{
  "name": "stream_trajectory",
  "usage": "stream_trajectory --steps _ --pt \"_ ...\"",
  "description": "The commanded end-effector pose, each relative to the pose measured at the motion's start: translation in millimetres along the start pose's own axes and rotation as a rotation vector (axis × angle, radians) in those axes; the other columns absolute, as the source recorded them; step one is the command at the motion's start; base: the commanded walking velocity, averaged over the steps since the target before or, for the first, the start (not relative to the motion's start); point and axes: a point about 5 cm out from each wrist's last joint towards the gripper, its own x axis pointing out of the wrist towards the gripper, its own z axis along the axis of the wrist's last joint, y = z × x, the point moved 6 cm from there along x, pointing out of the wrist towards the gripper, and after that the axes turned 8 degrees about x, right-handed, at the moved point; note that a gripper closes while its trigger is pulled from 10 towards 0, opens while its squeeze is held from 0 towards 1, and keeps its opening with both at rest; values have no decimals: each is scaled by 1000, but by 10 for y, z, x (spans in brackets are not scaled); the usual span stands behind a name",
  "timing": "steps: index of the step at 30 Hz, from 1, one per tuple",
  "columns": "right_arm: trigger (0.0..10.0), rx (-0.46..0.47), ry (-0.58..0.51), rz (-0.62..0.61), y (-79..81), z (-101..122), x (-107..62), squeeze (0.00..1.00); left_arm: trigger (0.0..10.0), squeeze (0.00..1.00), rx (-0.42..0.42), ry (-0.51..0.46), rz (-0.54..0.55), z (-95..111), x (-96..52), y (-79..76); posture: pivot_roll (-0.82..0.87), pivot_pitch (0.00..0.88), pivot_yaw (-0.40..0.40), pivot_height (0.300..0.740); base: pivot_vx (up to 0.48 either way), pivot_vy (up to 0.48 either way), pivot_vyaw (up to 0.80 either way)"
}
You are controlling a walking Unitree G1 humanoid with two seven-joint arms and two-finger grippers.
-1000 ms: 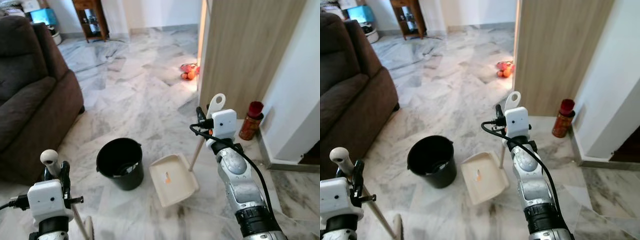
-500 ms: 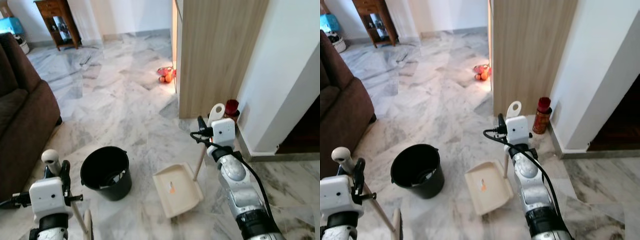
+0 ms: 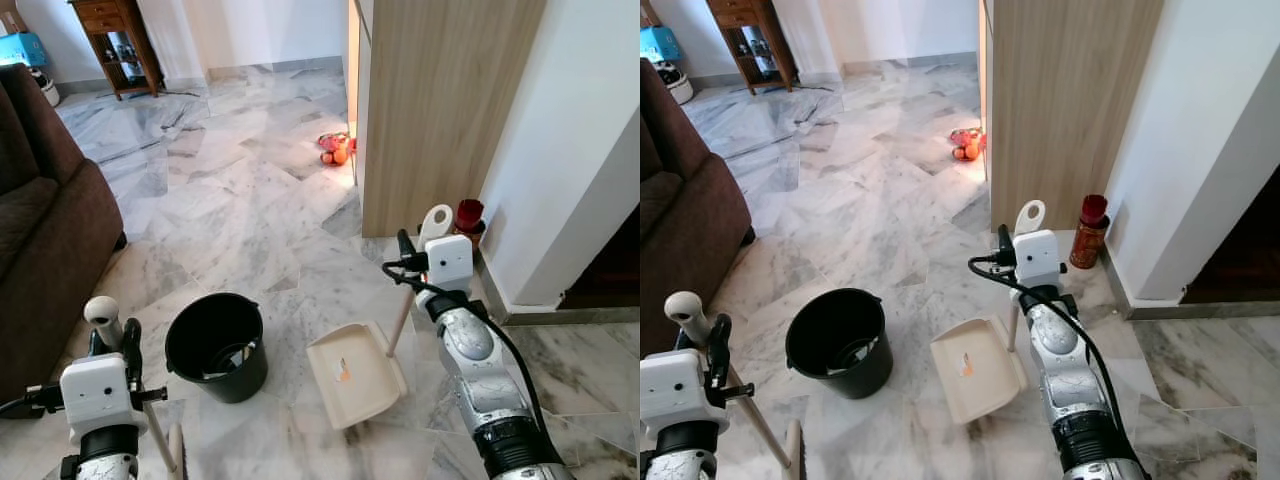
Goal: Sweep floor
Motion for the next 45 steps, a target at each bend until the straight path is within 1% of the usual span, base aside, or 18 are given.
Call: stream_trajectory --steps 1,7,10,14,20,33,45 --pt "10000 -2 -39 21 68 98 42 0 10000 0 20 13 -19 -50 10 8 -35 1 107 740 0 0 -744" --pt "10000 -2 -32 20 72 79 41 0 10000 0 22 35 -52 -121 14 -9 -33 6 109 740 0 0 -743" --pt "10000 -2 -32 22 77 82 45 0 10000 0 55 44 -83 -154 -2 -52 -31 10 107 740 0 0 -744" --pt "10000 1 -31 26 92 82 50 0 10000 0 66 43 -95 -156 -8 -84 -31 11 107 740 0 0 -744" --pt "10000 1 -30 32 108 84 56 0 10000 0 65 38 -102 -149 -9 -122 -29 18 103 740 0 -294 -724" --pt "10000 -3 -32 41 132 93 67 0 10000 0 66 39 -99 -145 -14 -112 -25 22 102 740 0 -297 -709" --pt "10000 -2 -37 40 143 105 70 0 10000 0 56 31 -91 -128 -19 -97 -25 26 106 740 0 0 -697"
